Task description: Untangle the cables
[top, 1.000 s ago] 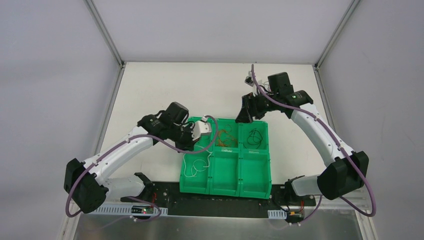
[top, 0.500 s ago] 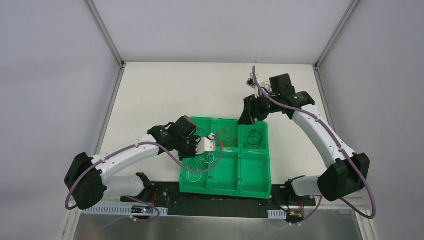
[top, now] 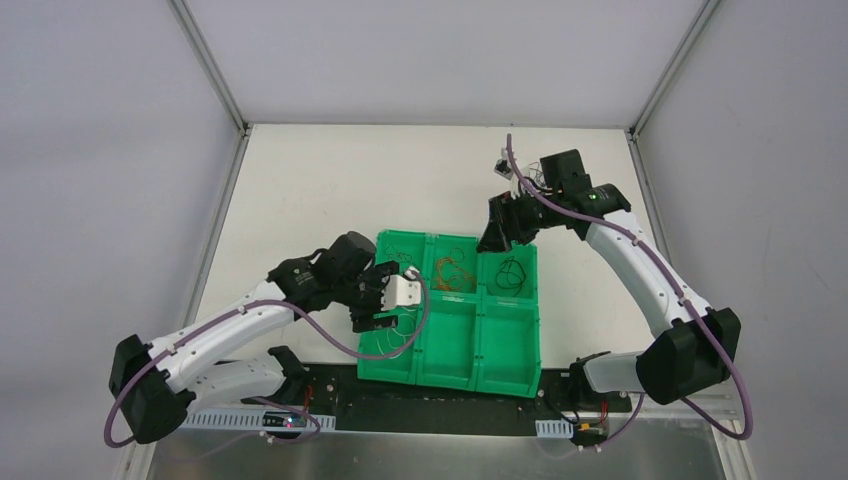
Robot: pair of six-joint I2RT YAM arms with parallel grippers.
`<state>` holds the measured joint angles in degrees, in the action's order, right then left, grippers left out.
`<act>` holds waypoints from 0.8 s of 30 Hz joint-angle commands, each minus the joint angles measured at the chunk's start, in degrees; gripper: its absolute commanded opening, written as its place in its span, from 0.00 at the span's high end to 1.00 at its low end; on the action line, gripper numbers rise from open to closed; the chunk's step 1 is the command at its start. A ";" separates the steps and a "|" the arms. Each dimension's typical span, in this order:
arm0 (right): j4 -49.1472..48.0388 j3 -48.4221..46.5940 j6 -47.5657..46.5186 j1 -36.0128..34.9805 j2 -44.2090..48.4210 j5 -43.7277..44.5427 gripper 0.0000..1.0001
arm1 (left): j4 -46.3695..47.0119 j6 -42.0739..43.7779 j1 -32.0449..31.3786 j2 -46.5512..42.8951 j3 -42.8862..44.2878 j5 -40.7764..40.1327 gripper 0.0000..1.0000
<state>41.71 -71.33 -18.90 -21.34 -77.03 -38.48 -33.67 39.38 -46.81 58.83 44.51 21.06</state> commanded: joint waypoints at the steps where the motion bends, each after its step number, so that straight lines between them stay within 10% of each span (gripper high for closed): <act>1: 1.09 0.54 0.72 0.49 1.40 -1.29 0.33 | -0.47 -3.58 0.55 -4.25 1.24 5.00 0.26; 11: -6.39 -7.27 0.82 17.44 -10.28 13.25 0.33 | 6.57 -33.33 20.15 9.13 20.27 11.18 0.01; 24: -10.64 -39.84 0.75 25.27 -49.10 28.12 0.26 | 6.38 -36.03 23.36 30.88 40.50 3.44 0.01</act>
<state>31.14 -101.93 -17.06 4.43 -120.36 -14.00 -27.27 4.80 -24.18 88.95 81.28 26.26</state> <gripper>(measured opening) 0.732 0.990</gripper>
